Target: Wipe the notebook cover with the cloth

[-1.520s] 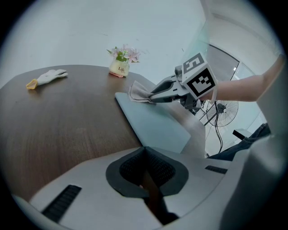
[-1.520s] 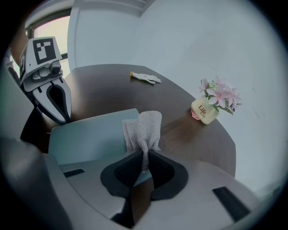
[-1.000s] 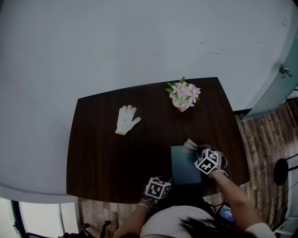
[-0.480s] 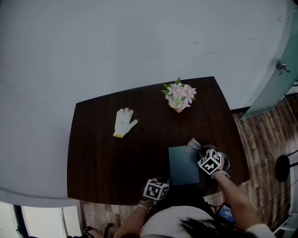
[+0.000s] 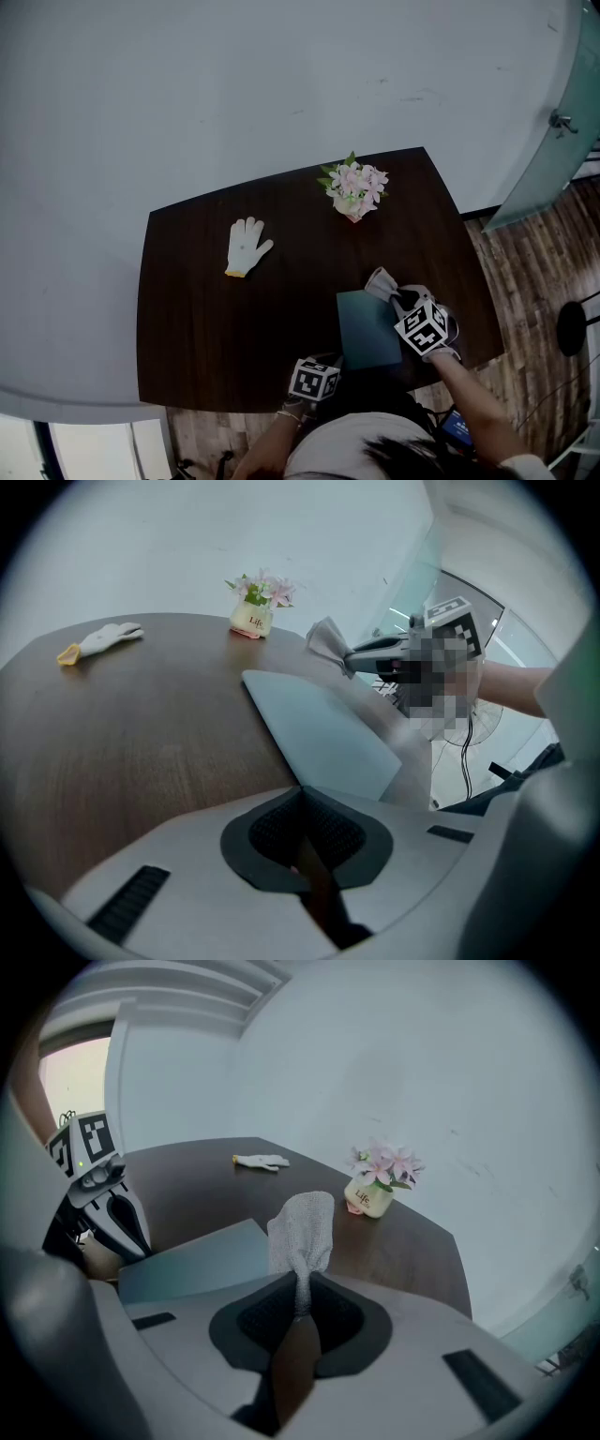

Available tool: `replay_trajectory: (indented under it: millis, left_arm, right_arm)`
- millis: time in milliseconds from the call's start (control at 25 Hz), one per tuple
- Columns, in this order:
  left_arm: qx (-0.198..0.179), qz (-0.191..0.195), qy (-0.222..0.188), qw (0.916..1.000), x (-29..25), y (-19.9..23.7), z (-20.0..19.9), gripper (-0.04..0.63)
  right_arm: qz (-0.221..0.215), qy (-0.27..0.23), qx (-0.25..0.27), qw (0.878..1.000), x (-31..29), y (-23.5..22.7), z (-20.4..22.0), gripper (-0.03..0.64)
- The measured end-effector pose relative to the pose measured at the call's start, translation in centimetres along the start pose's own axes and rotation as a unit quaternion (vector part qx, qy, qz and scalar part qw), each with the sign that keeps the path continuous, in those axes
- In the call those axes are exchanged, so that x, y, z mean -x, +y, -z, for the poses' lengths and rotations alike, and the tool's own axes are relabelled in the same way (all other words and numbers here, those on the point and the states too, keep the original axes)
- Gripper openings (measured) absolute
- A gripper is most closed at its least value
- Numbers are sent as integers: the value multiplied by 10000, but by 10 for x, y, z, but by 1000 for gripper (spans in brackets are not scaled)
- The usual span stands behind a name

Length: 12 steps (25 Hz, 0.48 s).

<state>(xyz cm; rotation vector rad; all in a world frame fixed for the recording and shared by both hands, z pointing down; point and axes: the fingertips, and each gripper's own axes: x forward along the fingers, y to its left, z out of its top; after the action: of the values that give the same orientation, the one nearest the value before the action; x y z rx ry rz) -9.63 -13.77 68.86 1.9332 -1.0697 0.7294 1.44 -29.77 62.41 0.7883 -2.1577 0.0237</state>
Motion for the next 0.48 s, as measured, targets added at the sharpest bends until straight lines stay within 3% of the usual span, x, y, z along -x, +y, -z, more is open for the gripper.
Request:
replay_trajectory:
  millis: [480]
  left_arm:
    - [-11, -1, -64, 10000, 1, -1, 1, 18]
  right_arm:
    - [-889, -283, 702, 9932, -11, 85, -38, 48]
